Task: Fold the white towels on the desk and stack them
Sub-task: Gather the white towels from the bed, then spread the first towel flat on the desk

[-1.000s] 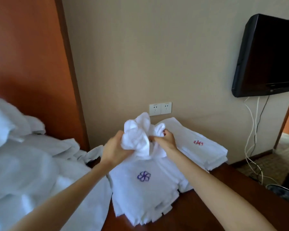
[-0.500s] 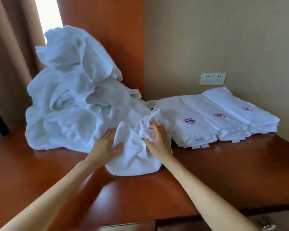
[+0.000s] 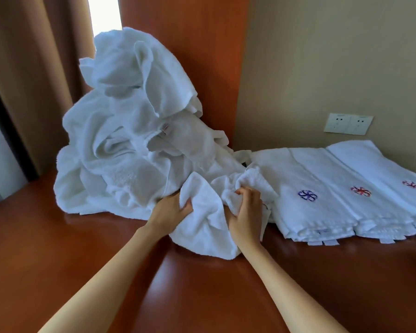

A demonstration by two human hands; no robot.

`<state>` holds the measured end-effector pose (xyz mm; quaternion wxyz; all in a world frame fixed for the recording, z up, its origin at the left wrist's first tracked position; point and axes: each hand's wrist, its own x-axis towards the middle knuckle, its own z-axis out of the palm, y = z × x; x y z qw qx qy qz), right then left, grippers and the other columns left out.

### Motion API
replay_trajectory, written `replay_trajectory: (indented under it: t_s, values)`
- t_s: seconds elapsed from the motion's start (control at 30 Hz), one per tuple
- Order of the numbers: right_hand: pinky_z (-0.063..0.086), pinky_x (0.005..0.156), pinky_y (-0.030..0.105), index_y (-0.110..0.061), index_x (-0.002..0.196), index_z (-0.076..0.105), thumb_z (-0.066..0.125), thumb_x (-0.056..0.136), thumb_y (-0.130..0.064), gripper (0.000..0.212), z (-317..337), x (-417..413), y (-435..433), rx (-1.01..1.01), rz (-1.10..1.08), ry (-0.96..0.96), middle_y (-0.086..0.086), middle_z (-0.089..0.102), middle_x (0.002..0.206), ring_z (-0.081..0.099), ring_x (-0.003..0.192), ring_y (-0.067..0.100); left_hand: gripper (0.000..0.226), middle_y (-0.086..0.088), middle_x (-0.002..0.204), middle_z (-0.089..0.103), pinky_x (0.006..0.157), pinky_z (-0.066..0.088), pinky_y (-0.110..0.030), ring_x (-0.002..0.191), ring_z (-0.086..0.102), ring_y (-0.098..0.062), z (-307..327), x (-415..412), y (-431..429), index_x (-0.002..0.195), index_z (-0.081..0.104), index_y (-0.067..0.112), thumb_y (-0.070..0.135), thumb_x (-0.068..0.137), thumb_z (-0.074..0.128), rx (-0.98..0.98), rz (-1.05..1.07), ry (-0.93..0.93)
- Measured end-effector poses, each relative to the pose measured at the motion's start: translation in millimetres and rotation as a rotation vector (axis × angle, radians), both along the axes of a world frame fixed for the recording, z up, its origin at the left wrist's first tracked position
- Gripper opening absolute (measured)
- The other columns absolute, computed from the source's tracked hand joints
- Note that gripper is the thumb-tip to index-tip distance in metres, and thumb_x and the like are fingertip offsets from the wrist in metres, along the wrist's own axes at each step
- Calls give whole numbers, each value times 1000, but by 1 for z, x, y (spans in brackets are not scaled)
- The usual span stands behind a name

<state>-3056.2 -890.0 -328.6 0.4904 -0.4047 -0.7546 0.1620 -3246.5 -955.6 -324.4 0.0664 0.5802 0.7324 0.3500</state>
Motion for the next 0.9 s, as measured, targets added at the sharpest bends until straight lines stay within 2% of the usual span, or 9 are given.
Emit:
replay_trajectory:
  t_s: [0.13, 0.2, 0.43, 0.53, 0.6, 0.67, 0.73, 0.8, 0.9]
  values:
    - [43, 93, 38, -2, 112, 54, 77, 76, -13, 44, -4, -1, 6, 16, 25, 25, 12, 52, 120, 52, 107, 28, 30, 2, 101, 66, 71, 34, -20, 90, 60, -15, -3, 4, 0, 115, 61, 11, 34, 98, 52, 48, 23, 12]
    - [43, 94, 42, -1, 113, 53, 75, 78, -12, 43, -4, -2, 5, 6, 37, 26, 14, 51, 122, 51, 108, 30, 29, 0, 104, 65, 71, 32, -17, 94, 60, -17, -3, 6, -3, 115, 60, 10, 32, 98, 51, 48, 13, -8]
    - [39, 96, 41, -1, 115, 52, 73, 80, -12, 42, -4, 4, 5, -4, 69, 17, 15, 48, 125, 49, 109, 31, 36, -7, 124, 60, 96, 36, -24, 116, 55, -20, -3, 20, -14, 125, 58, 12, 34, 99, 49, 87, -7, -49]
    - [37, 95, 35, -2, 114, 53, 75, 79, -16, 44, -3, 8, 6, 0, 70, -4, 14, 48, 124, 50, 109, 29, 40, -7, 122, 61, 94, 36, -24, 114, 55, -20, -3, 22, -16, 123, 59, 11, 40, 98, 48, 82, -3, -61]
    - [41, 95, 40, 0, 112, 55, 76, 77, -18, 45, -3, 11, 5, 40, 57, -23, 15, 49, 124, 50, 110, 30, 53, -7, 121, 60, 94, 38, -26, 113, 54, -18, 1, 24, -19, 121, 58, 9, 49, 93, 39, 75, -43, -62]
    - [40, 95, 41, 0, 105, 58, 76, 77, -23, 41, -3, 15, 6, 136, 9, -68, 17, 49, 126, 49, 113, 32, 61, -6, 144, 45, 105, 32, -23, 131, 41, -16, 4, 23, -21, 142, 40, 11, 42, 89, 38, 69, -96, -58]
    - [36, 96, 38, -2, 100, 59, 74, 77, -27, 37, -2, 21, 8, 203, -26, -100, 15, 49, 131, 46, 120, 31, 85, 3, 159, 12, 109, 20, -16, 141, 17, -5, 11, 25, -24, 154, 0, 24, 16, 86, 50, 93, -165, -94]
    - [36, 99, 35, -2, 97, 58, 74, 79, -28, 35, 0, 29, 9, 249, -6, -109, 12, 51, 133, 47, 124, 28, 107, -1, 161, 1, 114, 22, -33, 145, 6, -10, 22, 30, -28, 152, -10, 32, 6, 73, 57, 109, -207, 69]
    - [43, 98, 38, 2, 106, 59, 76, 79, -21, 39, -1, 36, 13, 248, 28, -80, 12, 60, 124, 55, 116, 26, 84, -12, 160, 12, 115, 8, -63, 149, -1, -24, 32, 39, -26, 149, 32, 25, 20, 69, 57, 198, -446, 551]
